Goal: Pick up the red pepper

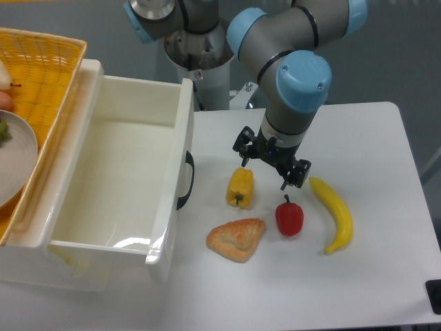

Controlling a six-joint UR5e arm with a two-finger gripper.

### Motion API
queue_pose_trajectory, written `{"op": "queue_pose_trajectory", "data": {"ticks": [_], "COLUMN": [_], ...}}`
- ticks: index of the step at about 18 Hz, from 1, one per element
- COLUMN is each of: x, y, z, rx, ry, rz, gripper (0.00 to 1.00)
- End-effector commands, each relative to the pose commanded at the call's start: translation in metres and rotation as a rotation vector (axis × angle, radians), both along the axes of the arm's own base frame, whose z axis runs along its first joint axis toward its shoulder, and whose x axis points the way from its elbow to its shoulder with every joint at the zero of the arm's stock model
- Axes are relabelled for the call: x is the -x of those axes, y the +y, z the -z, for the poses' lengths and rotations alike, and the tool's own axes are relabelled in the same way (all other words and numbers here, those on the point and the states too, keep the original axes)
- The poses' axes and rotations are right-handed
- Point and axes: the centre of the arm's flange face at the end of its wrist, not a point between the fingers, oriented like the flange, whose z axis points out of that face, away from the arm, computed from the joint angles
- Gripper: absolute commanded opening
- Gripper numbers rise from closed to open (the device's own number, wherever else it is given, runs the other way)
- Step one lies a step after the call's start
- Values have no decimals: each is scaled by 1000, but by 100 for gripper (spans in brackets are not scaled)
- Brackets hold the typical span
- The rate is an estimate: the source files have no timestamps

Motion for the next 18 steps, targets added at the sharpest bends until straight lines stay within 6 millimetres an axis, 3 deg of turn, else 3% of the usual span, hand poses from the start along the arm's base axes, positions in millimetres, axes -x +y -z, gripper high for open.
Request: {"op": "queue_pose_trajectory", "data": {"ticks": [8, 11, 18], "x": [1, 3, 4], "y": [0, -4, -4], "z": [7, 10, 32], "rx": [7, 14, -10], "ry": [-12, -23, 14], "rz": [-21, -108, -192], "gripper": [100, 100, 100]}}
